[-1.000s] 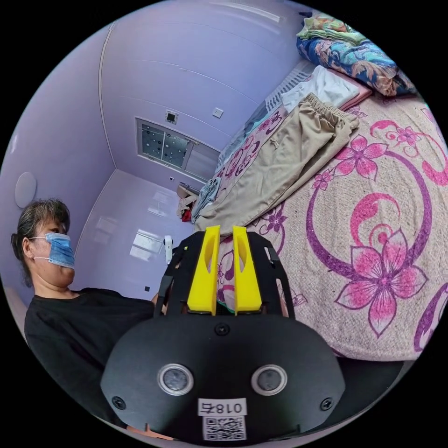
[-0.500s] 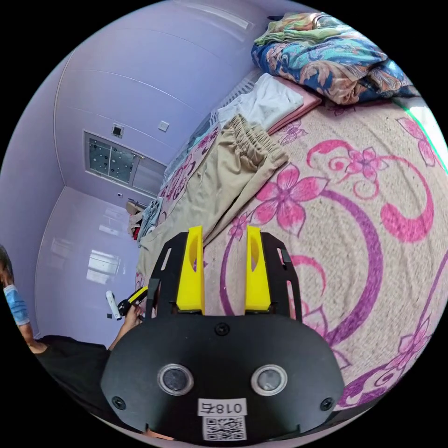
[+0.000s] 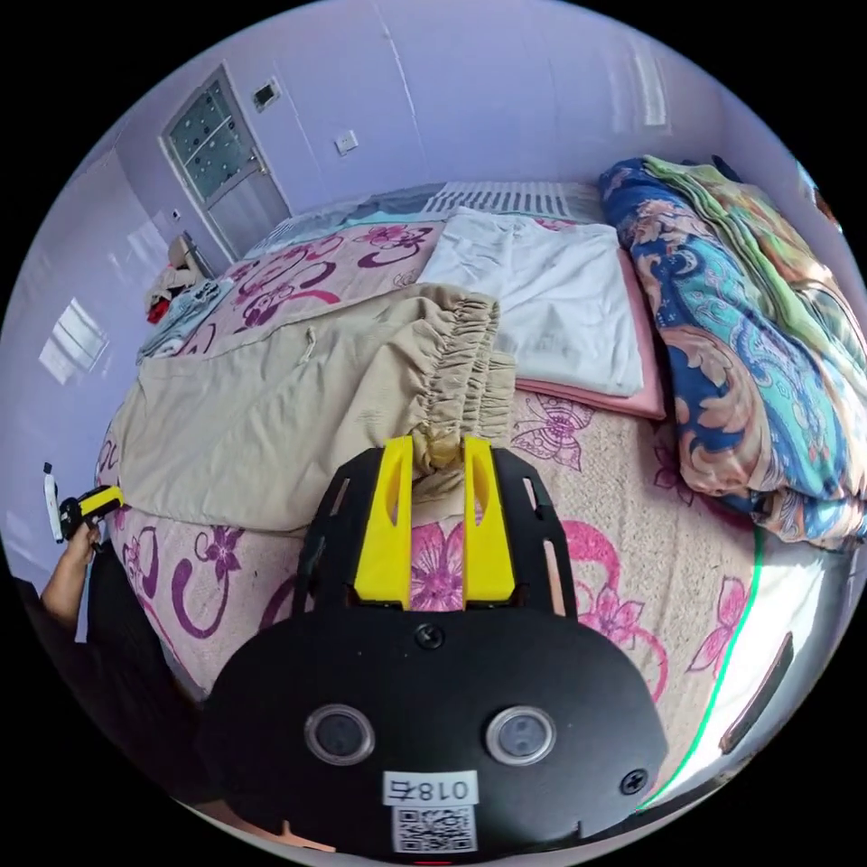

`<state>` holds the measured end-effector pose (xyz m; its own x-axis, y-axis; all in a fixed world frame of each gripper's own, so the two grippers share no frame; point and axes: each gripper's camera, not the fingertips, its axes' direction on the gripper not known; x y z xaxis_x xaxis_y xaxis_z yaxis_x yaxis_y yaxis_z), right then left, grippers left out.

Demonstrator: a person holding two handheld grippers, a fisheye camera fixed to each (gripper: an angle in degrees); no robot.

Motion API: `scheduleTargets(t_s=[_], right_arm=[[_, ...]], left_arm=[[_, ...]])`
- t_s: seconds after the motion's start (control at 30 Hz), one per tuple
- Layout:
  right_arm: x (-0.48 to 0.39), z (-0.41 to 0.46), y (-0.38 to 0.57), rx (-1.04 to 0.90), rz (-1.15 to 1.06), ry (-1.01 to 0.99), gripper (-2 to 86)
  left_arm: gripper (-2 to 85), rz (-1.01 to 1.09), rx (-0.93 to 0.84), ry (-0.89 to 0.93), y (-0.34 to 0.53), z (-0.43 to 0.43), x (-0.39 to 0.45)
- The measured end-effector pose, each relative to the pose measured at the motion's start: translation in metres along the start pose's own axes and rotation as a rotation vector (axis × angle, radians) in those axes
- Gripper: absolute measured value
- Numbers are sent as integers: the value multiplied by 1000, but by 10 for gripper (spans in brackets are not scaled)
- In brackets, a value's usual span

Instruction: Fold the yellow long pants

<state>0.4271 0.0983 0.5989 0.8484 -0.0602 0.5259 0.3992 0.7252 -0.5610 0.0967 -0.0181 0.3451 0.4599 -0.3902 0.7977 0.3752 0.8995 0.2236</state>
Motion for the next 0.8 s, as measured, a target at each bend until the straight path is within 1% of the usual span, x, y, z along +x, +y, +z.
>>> scheduleTargets(t_s=[0.07, 0.17, 0.27, 0.33, 0.4, 0.47, 0.5, 0.53, 0.6, 0.63, 0.67, 0.7, 0.8], right_arm=[[1, 3, -10, -57, -28, 29, 23], [5, -22, -25, -63, -54, 61, 11], [27, -42, -31, -101, -5, 47, 10], [45, -33, -28, -163, 41, 41, 13], [68, -6, -16, -259, 114, 9, 23], [78, 6, -4, -272, 148, -1, 41], [86, 3, 5, -234, 199, -22, 60], [91, -1, 10, -204, 229, -55, 70], [115, -20, 39, -75, 382, -223, 119], [121, -24, 49, -42, 415, -263, 122], [130, -28, 69, 10, 470, -352, 127], [139, -25, 89, 40, 517, -460, 130], [155, -1, 126, 50, 606, -674, 135]], left_arm=[[-10, 9, 3, -1, -1, -5, -10], [-10, 39, 21, -2, -2, -19, -25], [-10, 68, 28, -8, 1, -23, -36], [-10, 88, 13, -5, 5, -10, -38], [-10, 102, -9, -17, 8, 4, -36], [-10, 123, -28, -46, 13, 17, -33], [-10, 130, -33, -62, 15, 23, -33], [-10, 133, -31, -73, 18, 28, -35], [-10, 131, -26, -73, 22, 33, -41], [-10, 125, -19, -67, 25, 35, -47], [-10, 120, -15, -63, 27, 37, -51], [-10, 106, -2, -50, 30, 39, -58], [-10, 60, 35, -7, 42, 44, -80]])
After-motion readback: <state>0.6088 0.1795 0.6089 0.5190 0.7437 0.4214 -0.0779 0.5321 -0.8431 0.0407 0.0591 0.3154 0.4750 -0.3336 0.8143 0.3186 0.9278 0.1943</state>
